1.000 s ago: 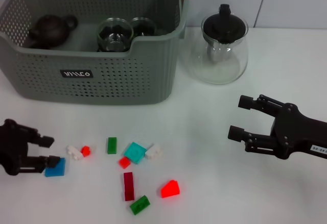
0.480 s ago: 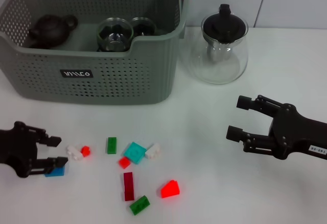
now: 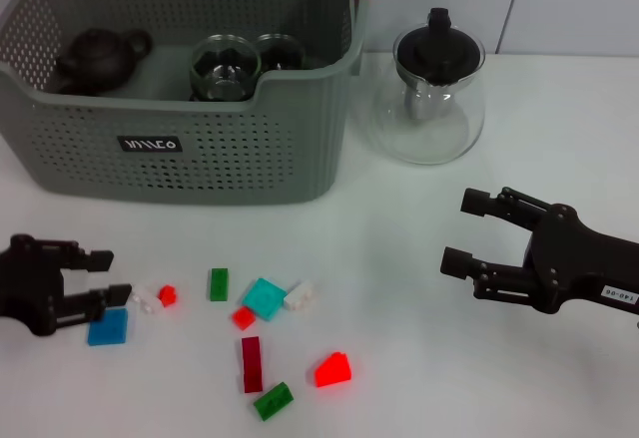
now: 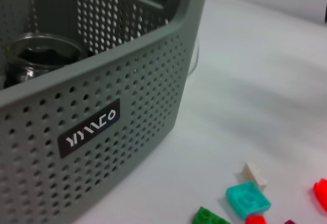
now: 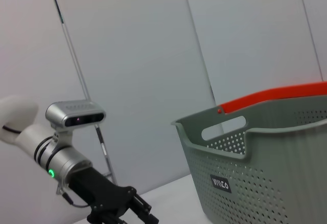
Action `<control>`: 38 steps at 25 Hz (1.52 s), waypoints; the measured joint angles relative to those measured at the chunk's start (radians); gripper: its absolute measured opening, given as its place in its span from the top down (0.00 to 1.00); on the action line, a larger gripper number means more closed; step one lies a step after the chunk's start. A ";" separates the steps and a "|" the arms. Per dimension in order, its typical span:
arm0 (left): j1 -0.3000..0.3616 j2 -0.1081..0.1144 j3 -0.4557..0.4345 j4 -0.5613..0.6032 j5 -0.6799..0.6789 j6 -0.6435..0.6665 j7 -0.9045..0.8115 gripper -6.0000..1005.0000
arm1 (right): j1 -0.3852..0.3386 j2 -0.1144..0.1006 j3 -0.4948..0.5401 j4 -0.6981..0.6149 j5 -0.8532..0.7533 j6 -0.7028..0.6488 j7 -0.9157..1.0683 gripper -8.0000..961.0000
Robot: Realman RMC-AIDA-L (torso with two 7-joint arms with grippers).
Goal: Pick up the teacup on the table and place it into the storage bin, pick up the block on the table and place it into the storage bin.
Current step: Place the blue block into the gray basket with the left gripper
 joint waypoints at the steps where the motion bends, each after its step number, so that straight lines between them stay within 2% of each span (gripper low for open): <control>1: 0.004 0.006 -0.015 -0.036 -0.003 -0.001 0.022 0.48 | -0.001 0.000 0.000 0.000 0.000 0.000 0.000 0.02; 4: 0.018 0.009 -0.062 -0.100 -0.003 -0.008 0.100 0.47 | -0.002 0.001 0.000 0.001 0.000 0.000 0.000 0.02; 7: 0.044 0.000 -0.099 -0.126 -0.003 -0.013 0.189 0.46 | 0.000 0.001 0.000 0.002 0.000 0.000 0.000 0.02; 10: 0.058 -0.003 -0.102 -0.126 0.004 -0.016 0.227 0.26 | 0.004 0.001 0.003 0.002 0.000 0.000 0.003 0.02; 19: 0.060 -0.003 -0.102 -0.184 0.010 -0.140 0.259 0.23 | 0.012 0.000 0.000 0.002 0.000 0.000 0.001 0.02; 28: 0.076 -0.018 -0.102 -0.196 0.007 -0.181 0.311 0.22 | 0.015 -0.001 0.006 0.002 0.000 0.001 0.005 0.02; 38: 0.081 -0.024 -0.093 -0.198 0.011 -0.184 0.316 0.22 | 0.015 -0.002 0.005 0.002 0.000 0.002 0.006 0.02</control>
